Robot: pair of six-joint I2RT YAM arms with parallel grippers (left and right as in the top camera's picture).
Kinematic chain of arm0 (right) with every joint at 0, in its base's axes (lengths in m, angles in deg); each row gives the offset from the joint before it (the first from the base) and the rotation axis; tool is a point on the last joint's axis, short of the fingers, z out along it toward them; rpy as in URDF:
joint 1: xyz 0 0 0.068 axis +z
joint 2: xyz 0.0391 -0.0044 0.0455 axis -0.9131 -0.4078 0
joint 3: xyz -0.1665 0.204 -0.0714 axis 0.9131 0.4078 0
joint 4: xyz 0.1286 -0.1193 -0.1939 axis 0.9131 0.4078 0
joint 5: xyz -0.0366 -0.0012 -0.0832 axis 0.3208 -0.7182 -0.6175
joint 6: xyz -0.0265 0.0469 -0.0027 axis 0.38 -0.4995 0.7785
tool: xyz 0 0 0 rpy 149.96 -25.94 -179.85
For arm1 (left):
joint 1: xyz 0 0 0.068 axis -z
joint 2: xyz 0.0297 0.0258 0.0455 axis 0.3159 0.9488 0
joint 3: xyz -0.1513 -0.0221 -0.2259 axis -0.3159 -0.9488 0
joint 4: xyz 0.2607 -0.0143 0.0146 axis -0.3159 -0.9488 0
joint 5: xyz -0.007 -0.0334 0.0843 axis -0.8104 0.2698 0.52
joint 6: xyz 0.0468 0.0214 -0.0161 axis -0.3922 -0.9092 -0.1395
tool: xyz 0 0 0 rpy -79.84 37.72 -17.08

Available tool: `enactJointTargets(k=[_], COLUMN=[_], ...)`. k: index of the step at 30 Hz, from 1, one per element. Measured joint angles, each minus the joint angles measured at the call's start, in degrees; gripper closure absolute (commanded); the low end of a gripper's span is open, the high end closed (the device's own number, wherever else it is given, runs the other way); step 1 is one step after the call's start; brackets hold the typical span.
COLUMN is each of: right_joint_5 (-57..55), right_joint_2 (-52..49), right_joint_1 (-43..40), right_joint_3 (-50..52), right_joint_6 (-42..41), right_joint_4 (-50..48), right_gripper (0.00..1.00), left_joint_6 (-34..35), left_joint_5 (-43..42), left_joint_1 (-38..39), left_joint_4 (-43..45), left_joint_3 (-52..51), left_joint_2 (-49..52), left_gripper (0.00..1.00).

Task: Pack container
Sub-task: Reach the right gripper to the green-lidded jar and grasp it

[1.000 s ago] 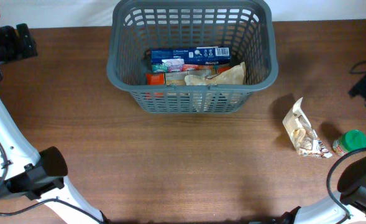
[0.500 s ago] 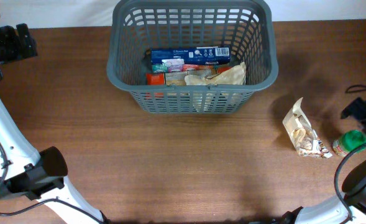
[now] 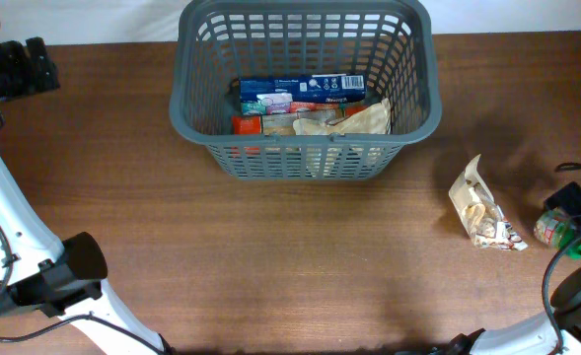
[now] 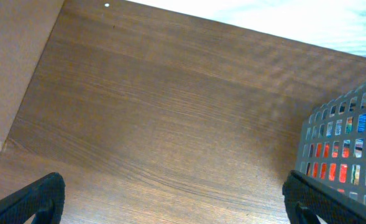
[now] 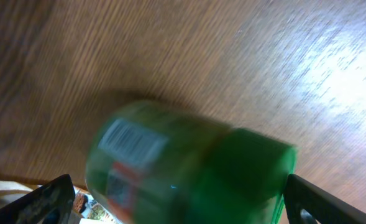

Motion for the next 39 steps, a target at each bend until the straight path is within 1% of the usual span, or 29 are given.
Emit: enactJointTargets(k=[21, 31, 39], right_joint_5=[1.8, 1.4, -0.4], right_joint_2=[0.0, 0.0, 0.0], right_joint_1=[0.1, 0.1, 0.1], right_joint_3=[0.1, 5.4, 6.2], right_joint_6=[-1.2, -2.7, -2.9], right_joint_4=[-3.0, -8.0, -10.6], right_gripper=[0.01, 0.01, 0.01], left_joint_6=[0.0, 0.0, 0.0], left_joint_5=[0.0, 0.0, 0.0], left_joint_1=[0.0, 0.0, 0.0], left_joint_4=[0.0, 0.0, 0.0], left_joint_3=[0.0, 0.0, 0.0], left_joint_2=[0.0, 0.0, 0.0], left_gripper=[0.01, 0.01, 0.01])
